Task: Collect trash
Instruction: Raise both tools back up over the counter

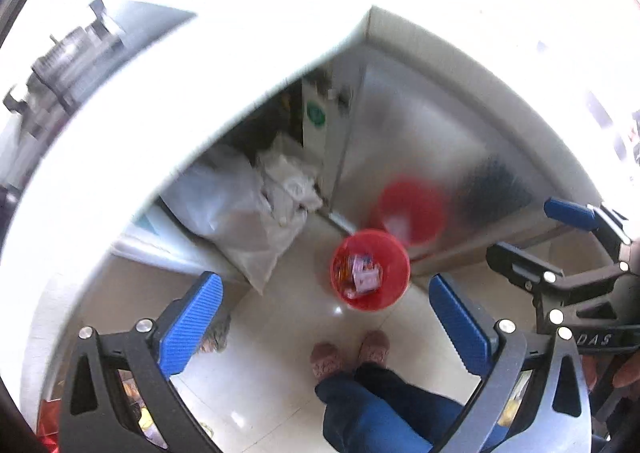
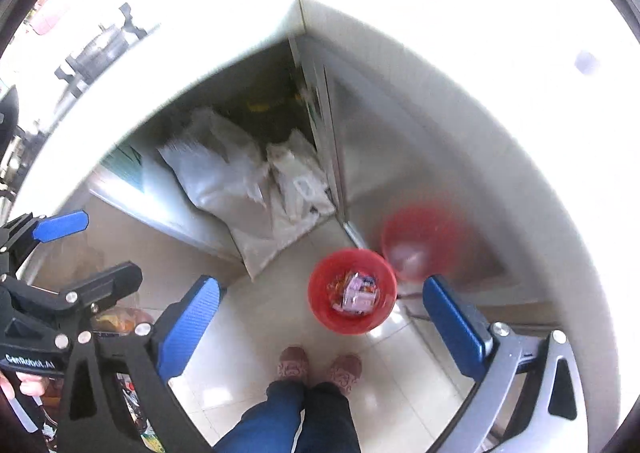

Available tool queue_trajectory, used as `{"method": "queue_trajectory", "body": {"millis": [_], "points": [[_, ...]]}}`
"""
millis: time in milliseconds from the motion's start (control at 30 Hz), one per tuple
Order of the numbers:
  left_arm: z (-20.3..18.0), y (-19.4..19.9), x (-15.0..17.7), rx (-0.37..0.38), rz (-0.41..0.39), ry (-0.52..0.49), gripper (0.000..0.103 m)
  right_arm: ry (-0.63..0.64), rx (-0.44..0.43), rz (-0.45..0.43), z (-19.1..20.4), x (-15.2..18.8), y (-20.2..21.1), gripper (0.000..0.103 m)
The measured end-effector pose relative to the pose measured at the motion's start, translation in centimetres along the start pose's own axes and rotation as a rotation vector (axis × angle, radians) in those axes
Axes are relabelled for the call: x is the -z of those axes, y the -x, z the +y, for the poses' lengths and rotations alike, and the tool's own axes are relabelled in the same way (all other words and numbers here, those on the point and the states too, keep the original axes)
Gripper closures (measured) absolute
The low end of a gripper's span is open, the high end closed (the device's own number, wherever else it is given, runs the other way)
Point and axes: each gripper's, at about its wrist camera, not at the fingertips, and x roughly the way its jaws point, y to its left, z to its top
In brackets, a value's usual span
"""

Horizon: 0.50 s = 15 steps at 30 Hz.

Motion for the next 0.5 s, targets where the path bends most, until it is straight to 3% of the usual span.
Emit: {"method": "queue_trajectory", "body": {"millis": [267,500], "points": [[-1.6,7.7,-3.2,-0.009,-0.114,-0.032,0.000,0.006,-0.005,-0.117,-0.7,-2.4,8.9,0.001],[-3.6,11.6,-5.0,-0.022,-0.182,-0.083,0.000,0.000,-0.007,-0.179,-1.1,-3.4,13.1,0.001]]}}
